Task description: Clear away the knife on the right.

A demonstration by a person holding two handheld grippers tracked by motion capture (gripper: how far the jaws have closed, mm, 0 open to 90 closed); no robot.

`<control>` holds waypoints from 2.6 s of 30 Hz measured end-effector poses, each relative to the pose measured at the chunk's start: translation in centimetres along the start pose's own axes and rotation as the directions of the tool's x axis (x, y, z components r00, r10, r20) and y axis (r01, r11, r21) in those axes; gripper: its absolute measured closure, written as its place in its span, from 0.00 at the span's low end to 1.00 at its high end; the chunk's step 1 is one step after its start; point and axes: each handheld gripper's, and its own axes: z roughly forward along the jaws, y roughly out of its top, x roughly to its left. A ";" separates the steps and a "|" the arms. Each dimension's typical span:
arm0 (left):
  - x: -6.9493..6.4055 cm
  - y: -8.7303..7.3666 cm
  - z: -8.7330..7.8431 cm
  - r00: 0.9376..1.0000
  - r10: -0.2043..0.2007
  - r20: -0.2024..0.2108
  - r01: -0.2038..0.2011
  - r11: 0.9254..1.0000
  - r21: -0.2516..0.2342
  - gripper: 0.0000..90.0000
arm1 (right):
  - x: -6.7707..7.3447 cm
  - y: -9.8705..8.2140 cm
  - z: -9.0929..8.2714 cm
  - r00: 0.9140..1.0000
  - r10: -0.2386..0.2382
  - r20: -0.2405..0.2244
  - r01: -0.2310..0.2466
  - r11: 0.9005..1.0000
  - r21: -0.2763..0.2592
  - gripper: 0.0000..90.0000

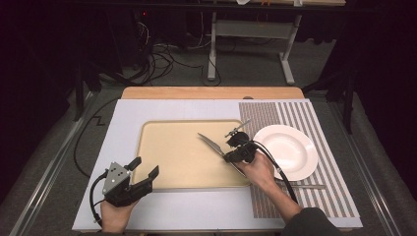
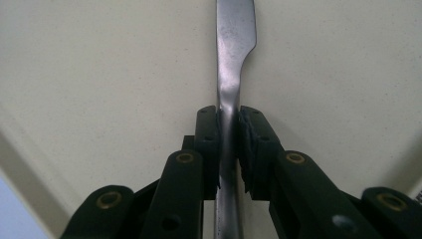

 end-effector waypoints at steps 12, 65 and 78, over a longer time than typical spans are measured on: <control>0.0 0.0 -0.1 1.000 -0.003 -0.008 0.003 1.000 -0.001 0.37 | 0.8 -0.2 0.3 0.993 -0.081 0.088 0.082 0.997 0.002 0.84; 0.0 -0.2 0.0 1.000 -0.003 0.003 0.003 1.000 0.014 0.36 | -2.5 -5.3 -5.5 0.995 0.060 0.077 -0.031 0.941 -0.336 0.55; 0.1 0.0 0.2 1.000 -0.009 -0.004 0.009 1.000 0.008 0.37 | -2.7 -8.5 -8.2 0.993 0.069 0.097 -0.018 0.891 -0.454 0.49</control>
